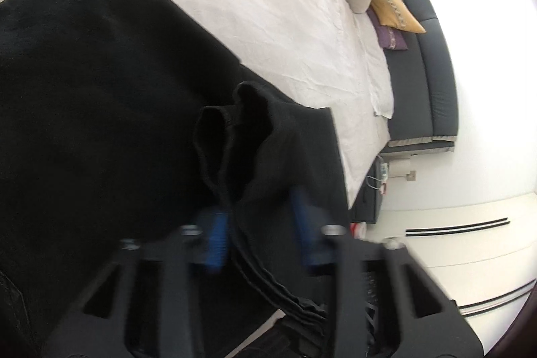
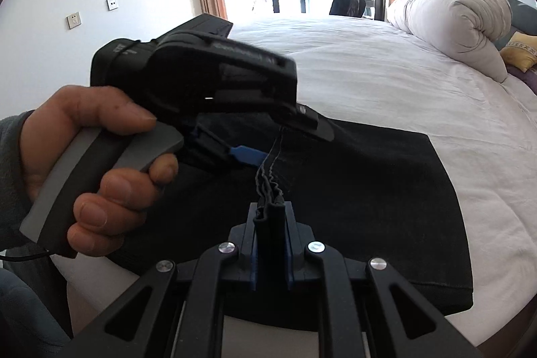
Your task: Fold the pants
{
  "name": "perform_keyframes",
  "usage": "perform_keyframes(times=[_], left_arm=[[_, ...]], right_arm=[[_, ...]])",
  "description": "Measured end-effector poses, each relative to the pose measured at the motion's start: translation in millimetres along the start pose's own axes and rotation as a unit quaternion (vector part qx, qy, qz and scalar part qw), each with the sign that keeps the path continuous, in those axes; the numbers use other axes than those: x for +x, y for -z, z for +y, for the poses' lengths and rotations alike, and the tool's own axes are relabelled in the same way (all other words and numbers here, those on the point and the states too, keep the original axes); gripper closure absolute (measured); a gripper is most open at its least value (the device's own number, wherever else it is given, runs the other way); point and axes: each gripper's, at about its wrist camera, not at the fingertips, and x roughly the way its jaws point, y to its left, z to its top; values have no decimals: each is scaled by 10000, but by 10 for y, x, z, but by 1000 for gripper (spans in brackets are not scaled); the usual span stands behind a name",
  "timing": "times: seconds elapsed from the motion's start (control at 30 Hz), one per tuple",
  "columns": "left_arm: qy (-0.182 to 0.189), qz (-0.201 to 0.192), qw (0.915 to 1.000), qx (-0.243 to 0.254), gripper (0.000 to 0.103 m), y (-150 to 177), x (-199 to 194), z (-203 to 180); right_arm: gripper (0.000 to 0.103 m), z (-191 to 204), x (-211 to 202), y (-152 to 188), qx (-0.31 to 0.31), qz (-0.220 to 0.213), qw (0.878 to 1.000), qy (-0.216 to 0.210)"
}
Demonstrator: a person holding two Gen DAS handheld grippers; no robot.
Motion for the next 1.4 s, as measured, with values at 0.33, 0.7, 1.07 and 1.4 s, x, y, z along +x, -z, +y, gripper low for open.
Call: perform_keyframes(times=[0.33,0.7,1.07,1.4], left_arm=[[-95,-439,9983,361,98,100,-446,86],[-366,-630,9971,237,98,182,-873,538],[-612,-659,9957,195,98,248,-867,720],[-797,-722,9939,232,95,319,-845,800]], right_arm=[[90,289,-7,-195,-318,-98,9993,-170],[90,765,255,-387,-746,96,9959,-513],[89,874,577,-481,-782,399,9941,-643],[85,847,935,-567,-776,609,9917,-827]])
